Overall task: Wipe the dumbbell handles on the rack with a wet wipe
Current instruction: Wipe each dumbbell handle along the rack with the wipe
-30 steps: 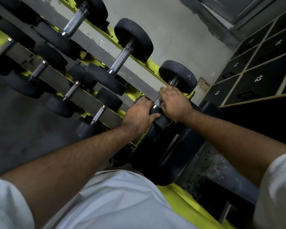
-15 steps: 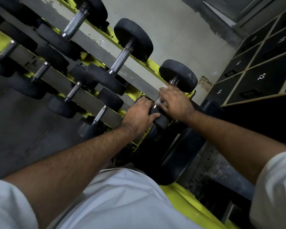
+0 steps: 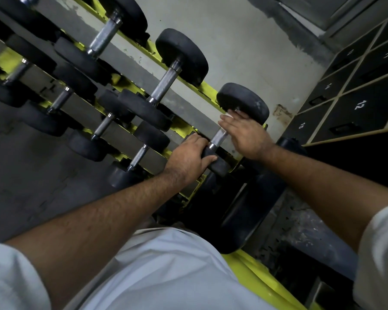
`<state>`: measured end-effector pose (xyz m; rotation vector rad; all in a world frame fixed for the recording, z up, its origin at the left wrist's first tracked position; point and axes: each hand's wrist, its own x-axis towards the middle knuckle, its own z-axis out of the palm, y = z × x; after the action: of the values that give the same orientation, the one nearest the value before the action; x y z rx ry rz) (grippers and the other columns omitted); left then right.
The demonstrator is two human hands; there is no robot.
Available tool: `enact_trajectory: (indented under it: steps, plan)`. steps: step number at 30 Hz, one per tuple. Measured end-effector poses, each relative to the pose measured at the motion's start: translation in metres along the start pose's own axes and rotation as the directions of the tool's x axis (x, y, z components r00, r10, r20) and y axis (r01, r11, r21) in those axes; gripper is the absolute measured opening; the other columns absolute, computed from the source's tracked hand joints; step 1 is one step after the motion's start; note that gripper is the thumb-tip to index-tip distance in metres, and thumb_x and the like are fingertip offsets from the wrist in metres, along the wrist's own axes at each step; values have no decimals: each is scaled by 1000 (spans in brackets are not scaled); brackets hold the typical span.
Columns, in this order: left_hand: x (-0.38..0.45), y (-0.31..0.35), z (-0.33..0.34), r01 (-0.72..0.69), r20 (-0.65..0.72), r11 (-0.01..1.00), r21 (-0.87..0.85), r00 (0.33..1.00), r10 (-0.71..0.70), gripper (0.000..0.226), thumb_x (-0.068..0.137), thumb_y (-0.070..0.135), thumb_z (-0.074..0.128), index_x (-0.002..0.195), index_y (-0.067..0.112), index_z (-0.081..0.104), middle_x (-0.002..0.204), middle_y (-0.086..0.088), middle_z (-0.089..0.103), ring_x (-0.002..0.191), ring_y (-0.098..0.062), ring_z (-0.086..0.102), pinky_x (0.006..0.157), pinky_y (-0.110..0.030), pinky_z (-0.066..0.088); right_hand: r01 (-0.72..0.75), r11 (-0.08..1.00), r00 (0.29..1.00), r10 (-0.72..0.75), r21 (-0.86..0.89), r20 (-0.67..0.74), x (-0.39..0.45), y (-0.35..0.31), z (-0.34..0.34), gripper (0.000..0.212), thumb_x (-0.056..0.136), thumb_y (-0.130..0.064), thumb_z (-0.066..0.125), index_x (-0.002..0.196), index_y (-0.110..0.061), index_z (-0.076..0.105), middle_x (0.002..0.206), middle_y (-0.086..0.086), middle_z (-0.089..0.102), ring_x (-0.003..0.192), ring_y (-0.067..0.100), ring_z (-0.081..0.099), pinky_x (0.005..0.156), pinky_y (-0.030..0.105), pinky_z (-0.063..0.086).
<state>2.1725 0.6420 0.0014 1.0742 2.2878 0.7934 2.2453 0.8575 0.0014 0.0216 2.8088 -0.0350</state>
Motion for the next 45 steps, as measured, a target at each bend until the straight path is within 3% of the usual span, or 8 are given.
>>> enact_trajectory:
  steps: [7,12,16,20,26,30,36,45]
  plan:
    - [0,0,1,-13,-1,1000,21,1000,13,44,91,47,61,122,15,57,121,1,56,112,-15,52,91,-33,48,-66,970,996,79,-236,43,-4,-9,0,66,97,-24,34,158,-4,19,165,18,20,155,32,10,126,45,7]
    - [0,1,0,-8,23,999,31,1000,7,45,91,49,60,122,16,57,120,1,55,110,-15,53,91,-33,49,34,978,995,-14,-204,99,0,-21,1,66,95,-22,47,157,-11,25,163,12,27,154,28,15,126,44,6]
    - [2,-1,0,-3,24,1000,27,1000,2,44,91,49,60,121,17,57,119,1,55,109,-16,53,88,-33,48,-135,959,990,141,-251,3,6,-26,3,64,95,-24,51,154,-7,31,160,15,32,153,31,19,126,44,10]
    - [2,-1,0,-7,34,1000,26,999,6,45,91,51,59,122,18,56,121,2,55,110,-15,53,87,-30,44,89,996,993,-87,-20,76,7,-25,-4,53,89,-8,57,141,-18,55,146,5,55,142,22,41,122,39,23]
    - [0,-4,-1,-27,37,1000,15,999,26,46,92,52,57,124,19,55,122,2,54,110,-15,52,88,-32,48,-109,973,980,139,204,-139,8,-26,-13,33,90,-8,60,119,-20,71,116,5,71,112,22,64,96,40,54]
    - [-3,-11,-7,-105,71,994,19,992,103,56,86,54,65,128,19,53,126,2,52,112,-14,51,89,-31,46,-323,702,862,495,635,-108,1,-50,-10,24,97,-19,59,119,-20,70,108,0,72,98,15,65,82,31,55]
    - [0,-25,-16,-106,81,990,-96,990,114,77,72,54,79,134,20,48,135,2,49,119,-14,47,96,-30,43,-373,-166,628,680,913,380,-5,-57,-4,27,96,3,54,111,-12,70,105,3,68,101,25,67,89,44,60]
    - [21,-53,-9,-92,142,993,-76,985,102,79,70,33,87,136,23,46,138,2,49,122,-14,47,100,-28,40,-346,-231,582,708,909,401,-2,-53,-9,23,93,2,61,108,-13,70,98,1,68,83,13,64,55,18,53]
